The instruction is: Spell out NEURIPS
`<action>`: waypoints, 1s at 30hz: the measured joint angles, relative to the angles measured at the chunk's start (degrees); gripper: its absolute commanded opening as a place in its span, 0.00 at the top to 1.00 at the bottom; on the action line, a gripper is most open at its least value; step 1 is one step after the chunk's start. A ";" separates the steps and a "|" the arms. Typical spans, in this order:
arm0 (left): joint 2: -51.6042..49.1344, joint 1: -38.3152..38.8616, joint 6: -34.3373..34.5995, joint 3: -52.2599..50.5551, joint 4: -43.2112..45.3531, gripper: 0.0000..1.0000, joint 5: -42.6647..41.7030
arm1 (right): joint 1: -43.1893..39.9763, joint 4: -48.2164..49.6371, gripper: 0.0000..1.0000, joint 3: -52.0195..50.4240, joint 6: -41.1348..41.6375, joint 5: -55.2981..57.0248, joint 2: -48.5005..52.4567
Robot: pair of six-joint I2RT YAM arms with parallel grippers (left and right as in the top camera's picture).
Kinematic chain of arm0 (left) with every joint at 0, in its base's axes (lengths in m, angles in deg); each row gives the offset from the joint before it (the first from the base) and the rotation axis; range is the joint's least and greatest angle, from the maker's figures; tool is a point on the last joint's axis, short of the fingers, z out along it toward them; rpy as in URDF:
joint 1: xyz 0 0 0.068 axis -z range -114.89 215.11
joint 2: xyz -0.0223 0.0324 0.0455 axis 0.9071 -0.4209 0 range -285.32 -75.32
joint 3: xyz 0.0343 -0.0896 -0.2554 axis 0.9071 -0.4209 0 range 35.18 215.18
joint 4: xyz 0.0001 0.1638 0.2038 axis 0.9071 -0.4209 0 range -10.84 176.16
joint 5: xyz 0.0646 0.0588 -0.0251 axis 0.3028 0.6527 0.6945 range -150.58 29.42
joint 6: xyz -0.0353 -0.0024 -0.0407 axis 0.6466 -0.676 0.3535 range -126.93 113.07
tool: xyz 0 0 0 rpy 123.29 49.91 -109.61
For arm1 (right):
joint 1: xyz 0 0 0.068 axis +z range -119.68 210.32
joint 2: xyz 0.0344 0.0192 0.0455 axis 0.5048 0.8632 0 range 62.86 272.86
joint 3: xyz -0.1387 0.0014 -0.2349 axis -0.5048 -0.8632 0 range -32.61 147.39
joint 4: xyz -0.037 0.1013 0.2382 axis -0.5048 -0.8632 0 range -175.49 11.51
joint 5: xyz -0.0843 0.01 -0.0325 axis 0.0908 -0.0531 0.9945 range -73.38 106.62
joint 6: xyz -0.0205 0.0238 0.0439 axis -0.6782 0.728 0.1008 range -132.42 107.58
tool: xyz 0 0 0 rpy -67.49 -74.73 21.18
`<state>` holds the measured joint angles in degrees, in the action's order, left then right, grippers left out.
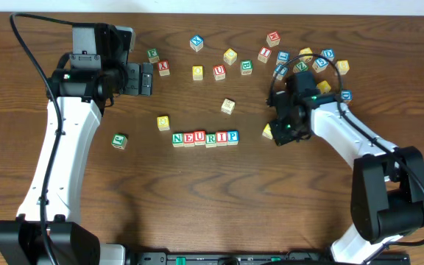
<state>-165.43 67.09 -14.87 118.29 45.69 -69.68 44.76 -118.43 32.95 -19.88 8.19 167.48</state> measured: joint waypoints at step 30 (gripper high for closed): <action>0.00 0.00 0.00 0.00 0.00 0.02 0.00 | 4.02 -1.60 0.99 -0.02 7.61 9.29 0.00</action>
<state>-165.43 67.09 -14.87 118.29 45.69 -69.68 48.78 -120.03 32.93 -12.28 17.48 167.48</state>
